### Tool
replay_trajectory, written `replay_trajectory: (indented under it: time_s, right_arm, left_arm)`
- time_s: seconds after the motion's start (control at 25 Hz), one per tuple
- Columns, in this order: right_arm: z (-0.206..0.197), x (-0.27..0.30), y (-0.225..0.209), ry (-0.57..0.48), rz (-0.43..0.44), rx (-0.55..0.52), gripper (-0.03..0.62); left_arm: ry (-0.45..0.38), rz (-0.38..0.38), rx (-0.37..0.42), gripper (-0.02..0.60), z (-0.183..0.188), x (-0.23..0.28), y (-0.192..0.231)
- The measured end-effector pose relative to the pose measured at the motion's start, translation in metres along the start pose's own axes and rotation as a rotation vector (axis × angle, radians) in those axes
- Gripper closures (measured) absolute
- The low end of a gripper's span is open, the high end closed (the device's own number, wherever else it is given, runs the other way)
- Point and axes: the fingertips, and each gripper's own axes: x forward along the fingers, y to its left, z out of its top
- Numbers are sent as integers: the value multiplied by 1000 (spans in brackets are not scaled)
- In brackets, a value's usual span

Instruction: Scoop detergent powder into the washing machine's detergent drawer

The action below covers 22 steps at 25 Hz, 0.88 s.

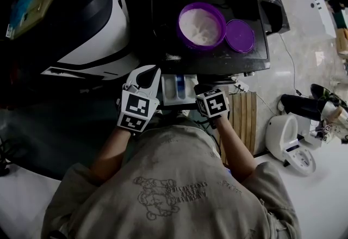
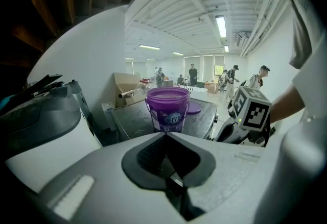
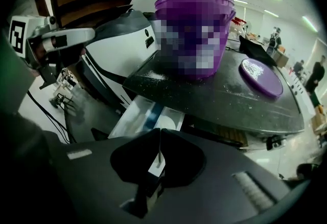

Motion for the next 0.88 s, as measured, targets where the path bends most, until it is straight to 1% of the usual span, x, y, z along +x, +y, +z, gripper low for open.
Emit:
replay_trajectory:
  time_s: [0.32, 0.52, 0.88]
  right_arm:
    - [-1, 1, 2, 17, -80, -121, 557]
    - [-2, 3, 4, 23, -121, -175, 557]
    - [1, 5, 9, 20, -239, -308, 557]
  left_arm:
    - [-5, 2, -9, 581, -5, -4, 2]
    - [-3, 1, -17, 581, -11, -7, 4]
    - [-2, -11, -25, 581, -22, -13, 8]
